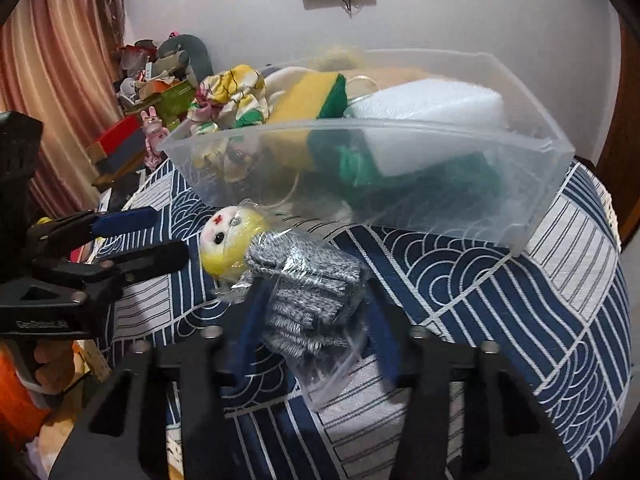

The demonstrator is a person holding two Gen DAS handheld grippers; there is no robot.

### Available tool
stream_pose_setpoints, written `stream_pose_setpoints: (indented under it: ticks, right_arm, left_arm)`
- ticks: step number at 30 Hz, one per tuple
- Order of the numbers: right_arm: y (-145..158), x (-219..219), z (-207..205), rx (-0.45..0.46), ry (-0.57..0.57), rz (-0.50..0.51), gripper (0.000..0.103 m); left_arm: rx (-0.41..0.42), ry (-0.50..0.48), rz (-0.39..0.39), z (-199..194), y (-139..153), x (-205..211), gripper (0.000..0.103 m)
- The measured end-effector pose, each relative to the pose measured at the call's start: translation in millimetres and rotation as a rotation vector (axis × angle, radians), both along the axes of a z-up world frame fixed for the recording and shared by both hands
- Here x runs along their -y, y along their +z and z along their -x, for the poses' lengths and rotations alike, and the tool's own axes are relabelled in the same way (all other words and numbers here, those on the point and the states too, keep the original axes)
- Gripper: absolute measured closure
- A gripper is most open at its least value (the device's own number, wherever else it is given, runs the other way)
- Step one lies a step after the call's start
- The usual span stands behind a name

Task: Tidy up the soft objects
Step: 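Grasp the bagged silver scrubber with the right tool while the left tool grasps the doll head, then lower the silver scrubber into the box with the right tool while the left tool drops the doll head in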

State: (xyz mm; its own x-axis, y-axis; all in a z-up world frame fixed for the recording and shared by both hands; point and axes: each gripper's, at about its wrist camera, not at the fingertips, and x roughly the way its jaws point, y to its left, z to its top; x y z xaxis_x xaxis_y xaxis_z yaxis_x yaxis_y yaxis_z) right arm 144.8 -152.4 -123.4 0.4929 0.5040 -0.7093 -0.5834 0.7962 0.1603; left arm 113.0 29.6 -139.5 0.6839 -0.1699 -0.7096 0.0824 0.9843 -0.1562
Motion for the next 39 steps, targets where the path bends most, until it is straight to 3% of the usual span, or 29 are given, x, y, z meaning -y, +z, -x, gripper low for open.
stream_pose_setpoints:
  ticks: [4, 10, 12, 15, 24, 39]
  right_arm:
    - [4.8, 13.5, 1.8, 0.019, -0.032, -0.019, 0.074]
    - [11.5, 40.4, 2.6, 0.036, -0.109, -0.055, 0.075]
    - [12.9, 45.6, 3.8, 0.043, -0.124, -0.062, 0.075]
    - [14.2, 43.8, 5.0, 0.053, -0.127, -0.064, 0.075]
    - [24.9, 43.5, 14.4, 0.097, -0.108, -0.061, 0.075]
    - [70.8, 37.6, 9.8, 0.244, -0.113, -0.105, 0.075]
  left_arm:
    - [-0.009, -0.030, 0.000, -5.2, -1.6, 10.3, 0.025]
    - [-0.008, -0.053, -0.029, -19.3, -5.0, 28.6, 0.027]
    - [-0.015, -0.067, -0.030, -24.1, -7.8, 34.2, 0.035]
    - [-0.054, -0.089, -0.020, -31.7, -15.0, 39.9, 0.057]
    - [-0.006, -0.080, -0.011, -13.3, -3.0, 29.2, 0.058]
    - [0.154, -0.041, 0.014, 7.9, 58.9, 6.3, 0.058]
